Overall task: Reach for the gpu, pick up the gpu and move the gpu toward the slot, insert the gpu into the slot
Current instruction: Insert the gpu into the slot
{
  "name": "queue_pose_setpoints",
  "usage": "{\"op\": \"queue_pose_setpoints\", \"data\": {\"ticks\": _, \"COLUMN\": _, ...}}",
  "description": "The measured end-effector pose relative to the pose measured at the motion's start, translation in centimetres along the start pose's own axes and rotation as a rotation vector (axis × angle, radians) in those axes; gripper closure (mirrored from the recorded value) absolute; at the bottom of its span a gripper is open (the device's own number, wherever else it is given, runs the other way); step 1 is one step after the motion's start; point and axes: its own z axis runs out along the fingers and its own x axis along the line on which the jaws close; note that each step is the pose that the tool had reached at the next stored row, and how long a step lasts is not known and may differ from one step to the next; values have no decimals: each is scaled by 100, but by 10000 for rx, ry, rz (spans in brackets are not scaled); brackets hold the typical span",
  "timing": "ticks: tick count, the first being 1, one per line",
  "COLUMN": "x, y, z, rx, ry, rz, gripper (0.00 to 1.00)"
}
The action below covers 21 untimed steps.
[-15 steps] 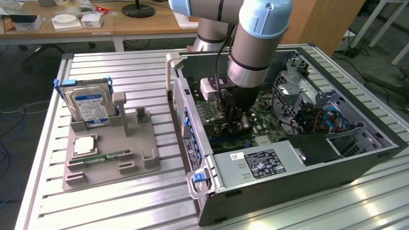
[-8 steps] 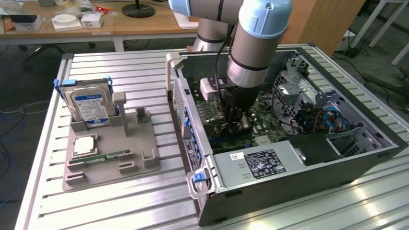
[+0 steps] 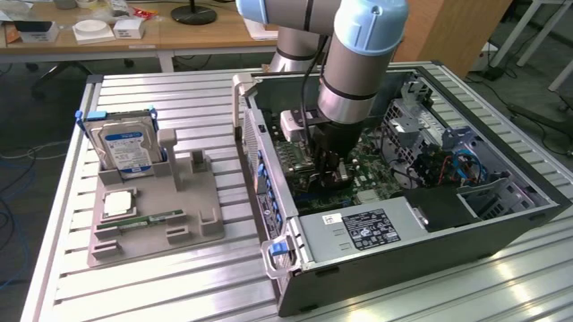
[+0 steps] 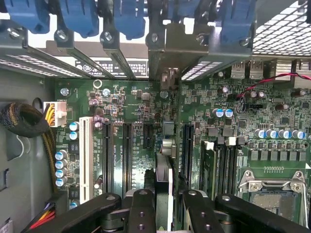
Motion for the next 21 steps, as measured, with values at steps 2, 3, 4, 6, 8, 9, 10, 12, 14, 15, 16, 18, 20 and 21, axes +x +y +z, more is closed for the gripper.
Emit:
{"op": "queue_pose_setpoints", "data": {"ticks": 2, "x": 0, "y": 5, "z": 19, "rx": 5, "ry": -3, "rz": -4, "gripper": 73}}
{"op": "queue_pose_setpoints", "data": {"ticks": 3, "x": 1, "y": 4, "z": 27, "rx": 6, "ry": -5, "rz": -9, "gripper": 73}}
{"op": "queue_pose_setpoints", "data": {"ticks": 4, "x": 1, "y": 4, "z": 26, "rx": 5, "ry": -4, "rz": -8, "gripper": 73}}
{"op": "queue_pose_setpoints", "data": {"ticks": 6, "x": 0, "y": 8, "z": 25, "rx": 2, "ry": -2, "rz": -1, "gripper": 73}}
{"op": "queue_pose_setpoints", "data": {"ticks": 8, "x": 0, "y": 8, "z": 25, "rx": 0, "ry": -2, "rz": 0, "gripper": 73}}
{"op": "queue_pose_setpoints", "data": {"ticks": 9, "x": 0, "y": 8, "z": 25, "rx": 0, "ry": -1, "rz": 0, "gripper": 73}}
{"op": "queue_pose_setpoints", "data": {"ticks": 10, "x": 0, "y": 8, "z": 24, "rx": 0, "ry": -1, "rz": 0, "gripper": 73}}
{"op": "queue_pose_setpoints", "data": {"ticks": 12, "x": 0, "y": 9, "z": 24, "rx": 0, "ry": -1, "rz": 0, "gripper": 73}}
{"op": "queue_pose_setpoints", "data": {"ticks": 14, "x": -1, "y": 14, "z": 21, "rx": 1, "ry": -28, "rz": 8, "gripper": 73}}
{"op": "queue_pose_setpoints", "data": {"ticks": 15, "x": -1, "y": 12, "z": 9, "rx": 21, "ry": -31, "rz": 8, "gripper": 73}}
{"op": "queue_pose_setpoints", "data": {"ticks": 16, "x": -1, "y": 11, "z": -9, "rx": 37, "ry": -39, "rz": 5, "gripper": 73}}
{"op": "queue_pose_setpoints", "data": {"ticks": 18, "x": -2, "y": 8, "z": -65, "rx": 65, "ry": -38, "rz": -2, "gripper": 66}}
{"op": "queue_pose_setpoints", "data": {"ticks": 20, "x": -3, "y": 6, "z": -126, "rx": 84, "ry": -39, "rz": -5, "gripper": 66}}
{"op": "queue_pose_setpoints", "data": {"ticks": 21, "x": -4, "y": 7, "z": -157, "rx": 93, "ry": -39, "rz": -3, "gripper": 66}}
